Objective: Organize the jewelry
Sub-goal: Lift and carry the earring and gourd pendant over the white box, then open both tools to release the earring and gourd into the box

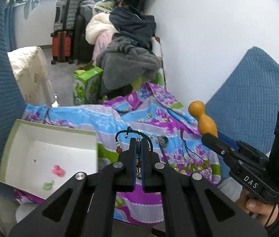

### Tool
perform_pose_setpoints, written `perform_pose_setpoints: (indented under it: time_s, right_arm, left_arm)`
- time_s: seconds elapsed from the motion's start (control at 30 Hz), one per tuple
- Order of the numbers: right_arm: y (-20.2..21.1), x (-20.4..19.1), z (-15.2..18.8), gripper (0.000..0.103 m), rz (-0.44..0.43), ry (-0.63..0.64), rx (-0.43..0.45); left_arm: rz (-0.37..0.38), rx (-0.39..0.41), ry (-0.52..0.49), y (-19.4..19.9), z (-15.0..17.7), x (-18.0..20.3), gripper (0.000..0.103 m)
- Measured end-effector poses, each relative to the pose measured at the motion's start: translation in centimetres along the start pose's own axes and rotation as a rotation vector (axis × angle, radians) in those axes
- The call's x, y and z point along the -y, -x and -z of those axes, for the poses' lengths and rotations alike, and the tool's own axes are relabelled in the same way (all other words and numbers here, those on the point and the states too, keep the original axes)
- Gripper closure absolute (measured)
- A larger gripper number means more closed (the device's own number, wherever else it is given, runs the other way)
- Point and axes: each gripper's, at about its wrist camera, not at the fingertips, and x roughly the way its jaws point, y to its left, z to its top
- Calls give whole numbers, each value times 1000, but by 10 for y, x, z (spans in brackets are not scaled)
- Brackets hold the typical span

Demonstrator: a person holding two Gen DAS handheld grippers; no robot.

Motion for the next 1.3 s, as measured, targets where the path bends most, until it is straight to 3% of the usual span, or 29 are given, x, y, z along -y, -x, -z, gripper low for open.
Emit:
perform_pose_setpoints:
  time_s: [0.33, 0.7, 1.3]
  right_arm:
    - [-54, -62, -3, 79, -89, 73, -52]
    - [-111, -111, 14, 79, -131, 136, -143]
    - [-163, -133, 45, 79, -151, 189, -270]
  left_arm:
    - [-106, 13, 80, 12, 9, -69, 100]
    - [-193, -18, 131, -3, 31, -124, 100]
    - [-228, -106, 210, -29, 62, -166, 100]
